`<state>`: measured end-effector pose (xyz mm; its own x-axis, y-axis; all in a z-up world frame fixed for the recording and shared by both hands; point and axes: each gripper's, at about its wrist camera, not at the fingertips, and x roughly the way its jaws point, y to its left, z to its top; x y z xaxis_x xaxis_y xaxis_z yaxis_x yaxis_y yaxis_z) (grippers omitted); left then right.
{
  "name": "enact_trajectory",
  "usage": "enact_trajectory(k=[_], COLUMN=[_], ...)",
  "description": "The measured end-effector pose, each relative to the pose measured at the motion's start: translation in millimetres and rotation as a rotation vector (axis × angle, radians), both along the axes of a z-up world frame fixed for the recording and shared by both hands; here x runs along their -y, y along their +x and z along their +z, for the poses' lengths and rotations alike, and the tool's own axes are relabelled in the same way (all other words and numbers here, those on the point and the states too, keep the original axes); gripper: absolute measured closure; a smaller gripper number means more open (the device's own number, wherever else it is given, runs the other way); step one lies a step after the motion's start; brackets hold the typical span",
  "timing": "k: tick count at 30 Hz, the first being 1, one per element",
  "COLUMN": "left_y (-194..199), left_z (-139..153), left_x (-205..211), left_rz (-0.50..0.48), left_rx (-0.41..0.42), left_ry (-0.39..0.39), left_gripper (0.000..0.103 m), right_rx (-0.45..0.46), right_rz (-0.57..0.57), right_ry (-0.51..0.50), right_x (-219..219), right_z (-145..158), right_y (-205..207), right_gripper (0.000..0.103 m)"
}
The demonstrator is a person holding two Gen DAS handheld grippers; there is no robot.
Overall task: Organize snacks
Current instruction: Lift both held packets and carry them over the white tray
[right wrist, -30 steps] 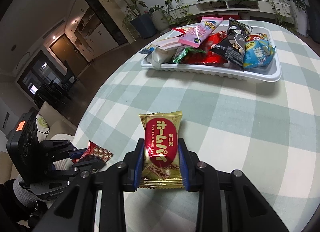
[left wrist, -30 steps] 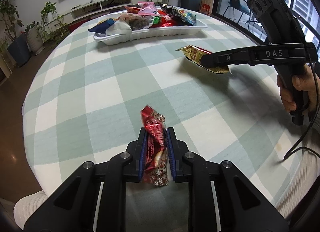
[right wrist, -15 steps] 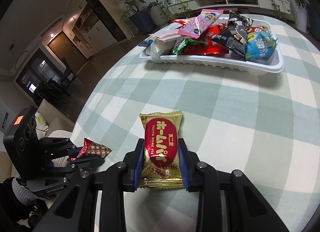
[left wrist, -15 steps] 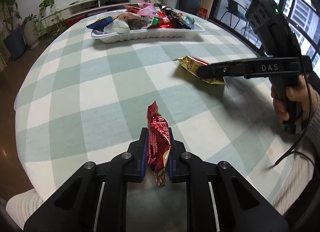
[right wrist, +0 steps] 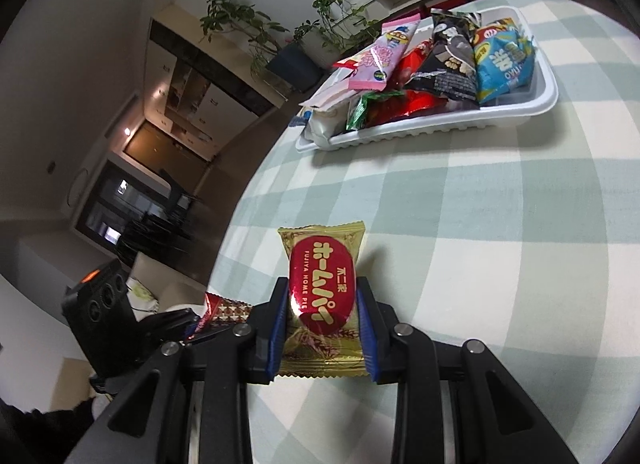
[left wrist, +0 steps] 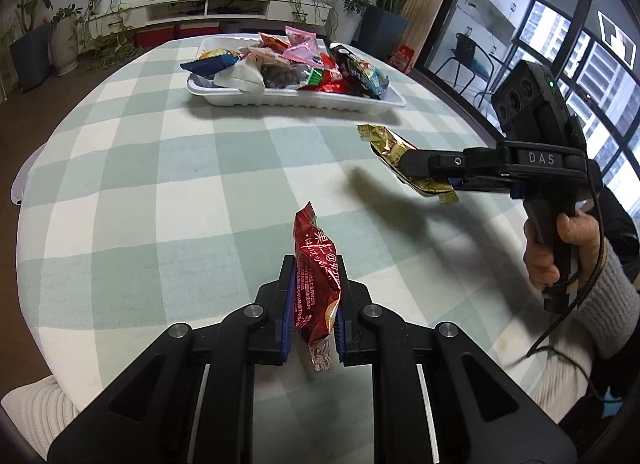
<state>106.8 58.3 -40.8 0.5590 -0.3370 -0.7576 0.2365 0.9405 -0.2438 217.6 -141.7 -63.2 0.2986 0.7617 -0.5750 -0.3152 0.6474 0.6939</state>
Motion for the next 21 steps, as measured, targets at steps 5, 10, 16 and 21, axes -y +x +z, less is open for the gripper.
enact_trajectory(k=[5,10,16,21], left_y=[12.5,31.4,62.0,92.8], left_z=[10.8,25.7,44.0,54.6], left_x=[-0.3,0.6,0.6,-2.6], left_rz=[0.006,0.012,0.024,0.040], left_rx=[0.011,0.030,0.052,0.055], left_ry=[-0.029,-0.050,-0.068,-0.081], left_gripper=[0.089,0.089,0.089,0.089], right_rx=[-0.030,-0.036,-0.023,-0.017], right_rz=[-0.036,-0.081,-0.137,-0.171], right_ry=[0.090,0.151,0.189,0.219], right_x=[12.7,25.8,38.6,42.4], right_z=[2.9,9.6,17.9,24.2], right_y=[7.8,19.9,41.4,61.7], right_gripper=[0.069,0.069,0.069,0.069])
